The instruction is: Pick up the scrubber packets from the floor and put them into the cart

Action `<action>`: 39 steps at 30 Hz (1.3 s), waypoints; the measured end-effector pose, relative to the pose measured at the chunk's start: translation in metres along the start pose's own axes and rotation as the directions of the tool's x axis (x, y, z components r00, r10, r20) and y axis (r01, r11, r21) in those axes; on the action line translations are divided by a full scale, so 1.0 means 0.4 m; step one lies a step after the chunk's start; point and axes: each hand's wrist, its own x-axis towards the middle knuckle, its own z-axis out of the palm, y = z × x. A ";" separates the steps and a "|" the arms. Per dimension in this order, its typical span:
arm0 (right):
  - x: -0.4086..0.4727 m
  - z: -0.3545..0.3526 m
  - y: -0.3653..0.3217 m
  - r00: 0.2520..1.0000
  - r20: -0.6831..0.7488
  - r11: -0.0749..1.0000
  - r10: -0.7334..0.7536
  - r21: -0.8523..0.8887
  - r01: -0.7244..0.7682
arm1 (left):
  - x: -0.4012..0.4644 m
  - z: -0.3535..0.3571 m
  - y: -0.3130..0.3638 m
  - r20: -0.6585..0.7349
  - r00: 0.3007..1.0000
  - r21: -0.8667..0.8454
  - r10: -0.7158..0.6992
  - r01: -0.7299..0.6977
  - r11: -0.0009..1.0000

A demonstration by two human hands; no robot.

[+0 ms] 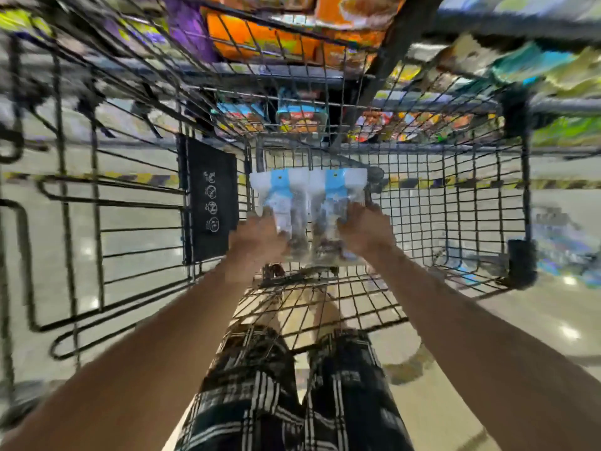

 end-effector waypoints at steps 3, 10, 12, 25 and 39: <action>-0.130 -0.137 -0.044 0.994 -0.092 0.998 -0.055 0.036 0.058 | -0.131 -0.135 0.049 -0.131 0.988 0.178 0.085 -0.061 0.982; -0.477 -0.396 -0.074 0.917 -0.381 0.992 -0.122 -0.030 0.120 | -0.446 -0.389 0.152 -0.310 0.876 0.476 0.369 -0.193 0.858; -0.557 -0.440 -0.058 0.874 -0.476 0.994 -0.100 -0.015 0.105 | -0.527 -0.422 0.184 -0.348 0.825 0.489 0.446 -0.246 0.837; -1.072 -0.400 0.290 0.647 -0.614 0.891 0.453 0.338 -0.304 | -0.899 -0.205 0.601 -0.073 0.409 0.761 0.910 -0.567 0.315; -1.823 0.301 0.587 0.103 -0.130 0.166 0.986 0.740 -0.651 | -1.420 0.660 0.673 0.607 -0.033 0.504 0.794 -0.756 -0.417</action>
